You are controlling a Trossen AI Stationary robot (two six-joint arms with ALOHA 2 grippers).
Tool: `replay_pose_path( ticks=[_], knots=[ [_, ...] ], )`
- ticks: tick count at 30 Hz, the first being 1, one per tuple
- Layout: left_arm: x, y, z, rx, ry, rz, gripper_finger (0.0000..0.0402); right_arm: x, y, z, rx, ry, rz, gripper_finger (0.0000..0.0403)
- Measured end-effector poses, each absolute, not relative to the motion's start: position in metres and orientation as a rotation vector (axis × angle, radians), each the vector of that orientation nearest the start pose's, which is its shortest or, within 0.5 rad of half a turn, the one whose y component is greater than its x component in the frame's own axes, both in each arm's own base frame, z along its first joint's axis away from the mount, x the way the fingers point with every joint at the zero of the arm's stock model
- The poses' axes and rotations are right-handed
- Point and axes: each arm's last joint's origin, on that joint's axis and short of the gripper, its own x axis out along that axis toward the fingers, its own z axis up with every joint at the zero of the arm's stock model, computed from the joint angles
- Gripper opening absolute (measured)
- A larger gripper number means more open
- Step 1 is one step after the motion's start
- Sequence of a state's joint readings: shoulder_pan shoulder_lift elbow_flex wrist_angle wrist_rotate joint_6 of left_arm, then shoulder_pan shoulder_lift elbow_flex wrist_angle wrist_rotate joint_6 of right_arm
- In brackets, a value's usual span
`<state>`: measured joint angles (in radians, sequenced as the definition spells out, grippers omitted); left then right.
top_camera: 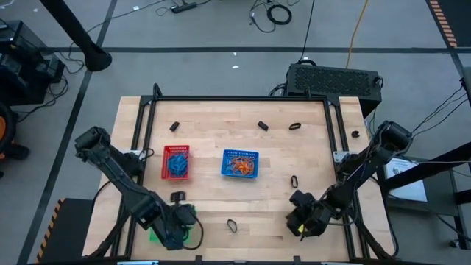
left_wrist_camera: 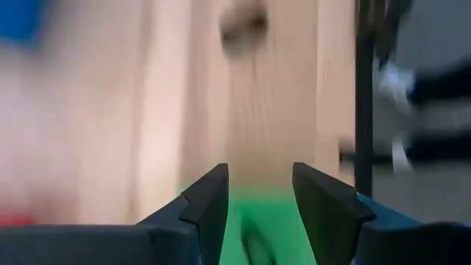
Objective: Sort rubber bands into baskets
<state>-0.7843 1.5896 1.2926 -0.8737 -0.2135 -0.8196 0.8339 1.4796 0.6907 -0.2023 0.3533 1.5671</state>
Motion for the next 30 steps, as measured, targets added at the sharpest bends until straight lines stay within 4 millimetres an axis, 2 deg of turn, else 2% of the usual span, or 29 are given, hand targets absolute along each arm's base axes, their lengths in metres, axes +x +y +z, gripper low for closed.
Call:
replay_pose_path(
  ticks=[6, 9, 13, 19, 26, 30],
  knots=[
    [0.266, -0.206, 0.280, -0.110, 0.758, -0.010, 0.0159, 0.206, 0.187, 0.168, 0.919, 0.772, -0.160, 0.0000],
    [0.290, -0.192, 0.275, -0.173, 0.646, -0.057, 0.0159, 0.207, 0.187, 0.169, 0.916, 0.770, -0.136, 0.0000],
    [0.322, -0.172, 0.267, -0.146, 0.530, -0.115, 0.0159, 0.204, 0.189, 0.167, 0.936, 0.857, -0.106, 0.0000],
    [0.373, -0.155, 0.245, -0.114, 0.400, -0.236, 0.0159, 0.185, 0.201, 0.163, 1.001, 0.971, -0.127, 0.0000],
    [0.436, -0.163, 0.201, -0.045, 0.416, -0.382, 0.0159, 0.152, 0.226, 0.162, 1.103, 0.973, -0.159, 0.0000],
    [0.471, -0.162, 0.194, -0.012, 0.374, -0.426, 0.0159, 0.131, 0.235, 0.160, 1.162, 1.002, -0.202, 0.0000]
  ],
)
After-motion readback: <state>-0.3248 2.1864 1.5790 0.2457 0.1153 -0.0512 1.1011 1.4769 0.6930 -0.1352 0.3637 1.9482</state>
